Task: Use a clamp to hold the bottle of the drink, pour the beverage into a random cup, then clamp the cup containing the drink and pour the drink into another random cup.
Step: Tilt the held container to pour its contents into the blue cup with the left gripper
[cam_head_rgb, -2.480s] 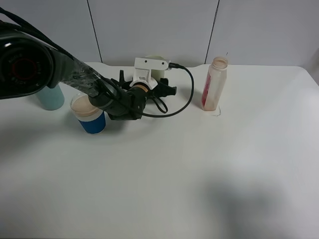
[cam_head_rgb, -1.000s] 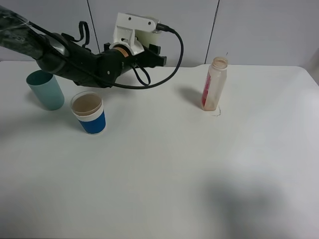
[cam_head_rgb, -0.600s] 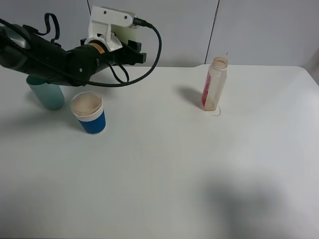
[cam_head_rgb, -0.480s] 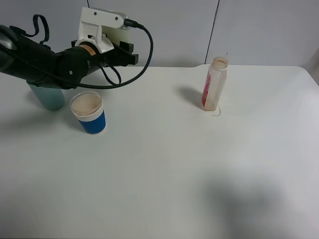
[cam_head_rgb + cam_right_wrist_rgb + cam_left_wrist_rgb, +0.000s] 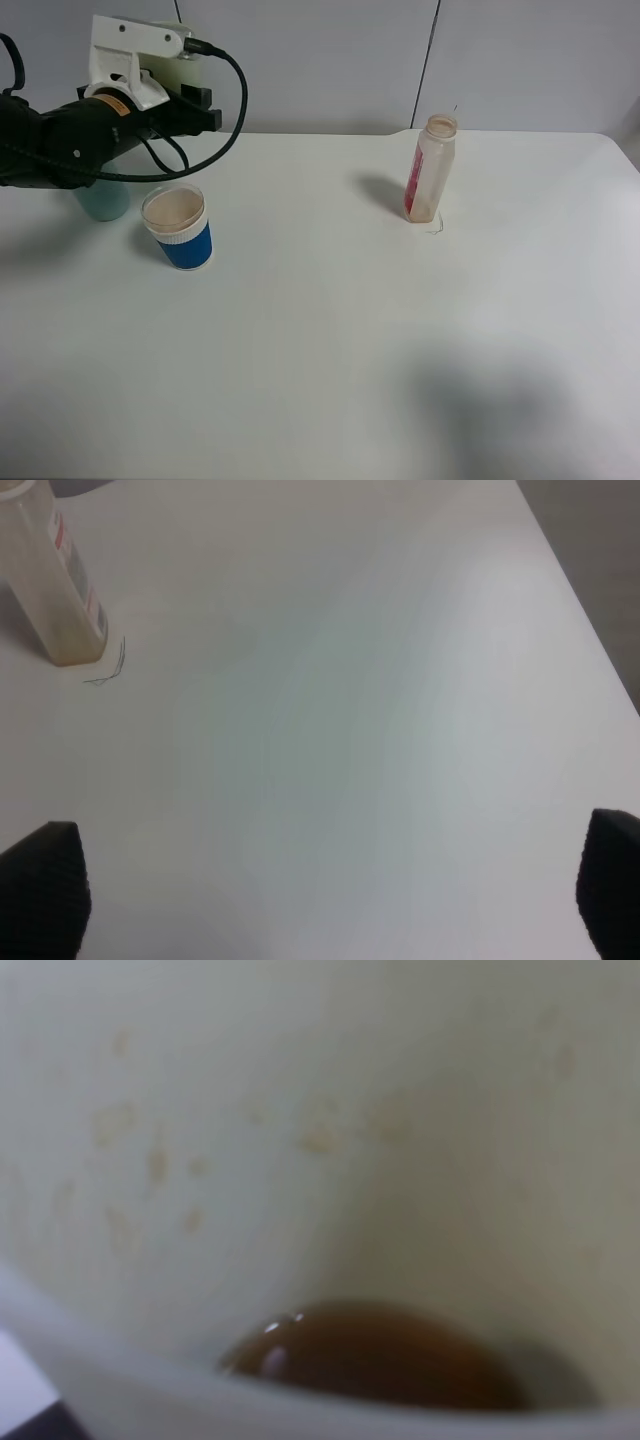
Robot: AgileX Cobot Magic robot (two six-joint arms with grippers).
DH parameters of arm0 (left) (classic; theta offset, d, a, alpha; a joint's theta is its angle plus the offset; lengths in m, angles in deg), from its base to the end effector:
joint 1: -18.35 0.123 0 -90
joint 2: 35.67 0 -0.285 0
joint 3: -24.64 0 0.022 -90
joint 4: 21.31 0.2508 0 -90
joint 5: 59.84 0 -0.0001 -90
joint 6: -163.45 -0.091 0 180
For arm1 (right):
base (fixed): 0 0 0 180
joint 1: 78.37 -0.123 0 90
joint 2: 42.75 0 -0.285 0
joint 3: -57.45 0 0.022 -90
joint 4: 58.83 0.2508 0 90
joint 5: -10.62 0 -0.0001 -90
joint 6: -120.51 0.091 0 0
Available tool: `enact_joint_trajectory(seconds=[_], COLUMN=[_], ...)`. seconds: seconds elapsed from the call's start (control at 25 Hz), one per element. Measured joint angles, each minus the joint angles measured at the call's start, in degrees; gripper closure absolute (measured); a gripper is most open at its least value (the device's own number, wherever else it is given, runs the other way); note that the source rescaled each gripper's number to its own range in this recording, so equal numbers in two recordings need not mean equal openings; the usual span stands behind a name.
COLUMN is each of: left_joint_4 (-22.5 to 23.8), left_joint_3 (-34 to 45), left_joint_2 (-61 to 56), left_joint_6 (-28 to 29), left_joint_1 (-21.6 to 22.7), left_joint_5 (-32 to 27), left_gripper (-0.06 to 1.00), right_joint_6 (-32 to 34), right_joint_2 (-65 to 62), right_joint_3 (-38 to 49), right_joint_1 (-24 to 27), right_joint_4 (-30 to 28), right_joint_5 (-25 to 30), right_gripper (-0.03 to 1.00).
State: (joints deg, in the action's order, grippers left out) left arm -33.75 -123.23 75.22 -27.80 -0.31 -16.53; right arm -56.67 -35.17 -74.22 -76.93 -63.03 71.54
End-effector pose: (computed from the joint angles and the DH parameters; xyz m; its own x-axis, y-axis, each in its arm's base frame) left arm 0.3440 -0.1020 0.1858 -0.1641 0.0942 -0.9819 0.1850 0.9807 0.0632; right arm -0.0062 -0.0057 0.2784 -0.4490 0.0248 -0.8932 0.0883 0.9960 -0.0167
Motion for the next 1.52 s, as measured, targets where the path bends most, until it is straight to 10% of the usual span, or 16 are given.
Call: enact_joint_trajectory(seconds=[1.52], left_joint_4=[1.25], left_joint_3=[21.8], left_joint_2=[-15.86], left_joint_6=[0.0], left_joint_1=[16.79], left_joint_5=[3.48], left_gripper=[0.93], right_joint_6=[0.0], right_joint_2=[0.0], right_joint_3=[0.0], right_joint_1=[0.0], right_joint_4=[0.0], right_joint_5=[0.0], right_gripper=[-0.01])
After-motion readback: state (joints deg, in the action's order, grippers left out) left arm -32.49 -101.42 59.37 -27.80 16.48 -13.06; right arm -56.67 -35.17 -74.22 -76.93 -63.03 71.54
